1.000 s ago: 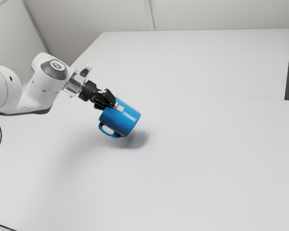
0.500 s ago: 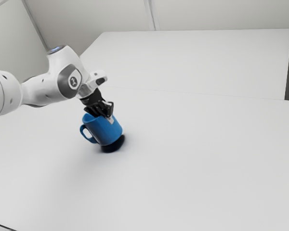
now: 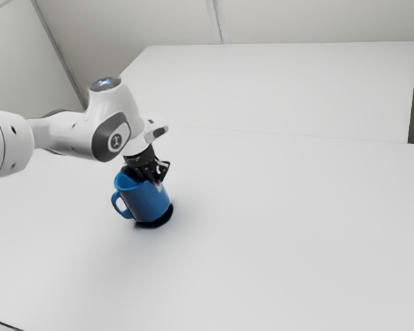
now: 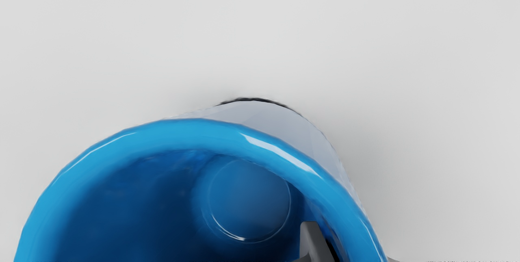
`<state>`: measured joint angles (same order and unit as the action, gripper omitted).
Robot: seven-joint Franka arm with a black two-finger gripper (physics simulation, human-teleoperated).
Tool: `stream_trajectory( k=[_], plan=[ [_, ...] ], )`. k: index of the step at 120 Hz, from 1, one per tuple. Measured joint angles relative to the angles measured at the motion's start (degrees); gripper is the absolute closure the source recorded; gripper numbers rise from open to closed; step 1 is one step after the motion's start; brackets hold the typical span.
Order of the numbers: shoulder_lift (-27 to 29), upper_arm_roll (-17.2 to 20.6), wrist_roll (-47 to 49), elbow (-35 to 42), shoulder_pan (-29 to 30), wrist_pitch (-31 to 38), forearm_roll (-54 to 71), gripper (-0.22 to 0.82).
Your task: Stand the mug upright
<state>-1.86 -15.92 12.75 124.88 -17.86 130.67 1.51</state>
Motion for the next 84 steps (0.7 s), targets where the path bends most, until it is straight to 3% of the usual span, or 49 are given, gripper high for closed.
stream_trajectory(
  k=[45,67,84],
  plan=[
    [-1.47,-0.25,11.19,1.53,-1.63,-0.46,3.74,0.77],
    [-2.08,-0.60,12.73,-2.26,-2.45,-2.97,4.89,0.38],
    [-2.00,-1.30,13.26,-3.32,-3.46,-4.13,5.11,0.20]
  ],
)
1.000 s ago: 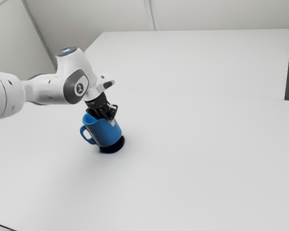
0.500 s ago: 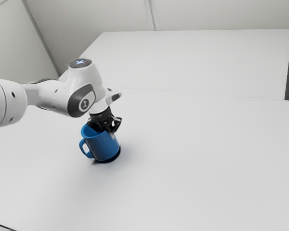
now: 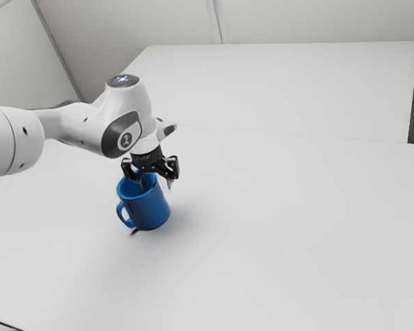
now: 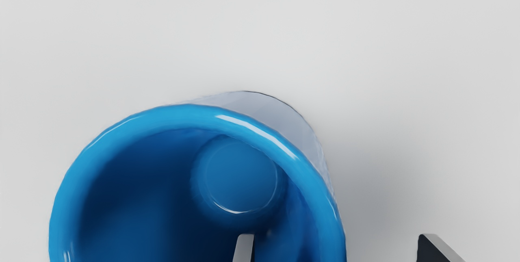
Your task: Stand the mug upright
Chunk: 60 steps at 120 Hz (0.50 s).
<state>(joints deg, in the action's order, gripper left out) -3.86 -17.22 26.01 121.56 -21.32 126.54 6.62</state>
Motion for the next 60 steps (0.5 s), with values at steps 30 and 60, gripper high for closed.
stream_trajectory(
  k=[30,60],
  plan=[
    [1.66,-0.60,-0.23,-3.75,0.55,-2.34,-0.28,0.06],
    [4.55,-2.31,-5.96,-15.83,-0.77,-10.68,0.05,0.02]
  ],
)
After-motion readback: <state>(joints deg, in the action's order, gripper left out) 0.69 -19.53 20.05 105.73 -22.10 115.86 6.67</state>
